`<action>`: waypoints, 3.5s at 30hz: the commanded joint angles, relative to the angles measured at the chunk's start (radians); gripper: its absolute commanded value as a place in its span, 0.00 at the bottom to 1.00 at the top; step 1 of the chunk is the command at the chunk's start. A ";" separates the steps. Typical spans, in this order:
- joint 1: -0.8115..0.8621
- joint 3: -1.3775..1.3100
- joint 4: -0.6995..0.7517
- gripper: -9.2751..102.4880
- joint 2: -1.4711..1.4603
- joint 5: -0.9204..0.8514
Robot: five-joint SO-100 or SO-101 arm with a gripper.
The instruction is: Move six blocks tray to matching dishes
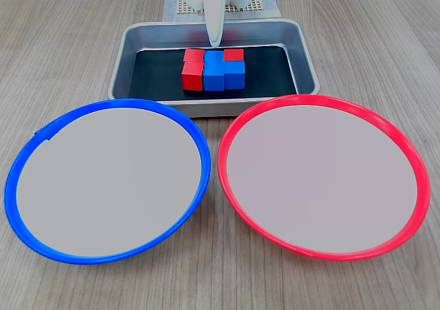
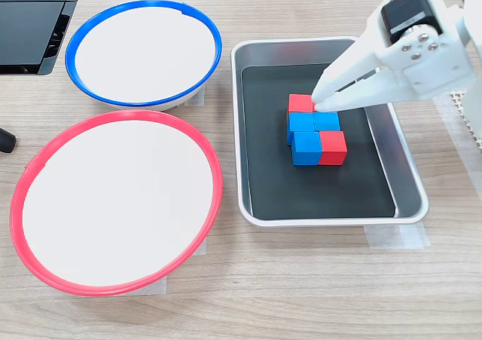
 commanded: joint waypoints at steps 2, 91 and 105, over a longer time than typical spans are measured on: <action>0.002 0.000 0.002 0.08 0.023 0.000; 0.005 -0.871 0.351 0.08 -1.226 -1.042; 0.261 -0.887 0.141 0.27 -1.430 -1.743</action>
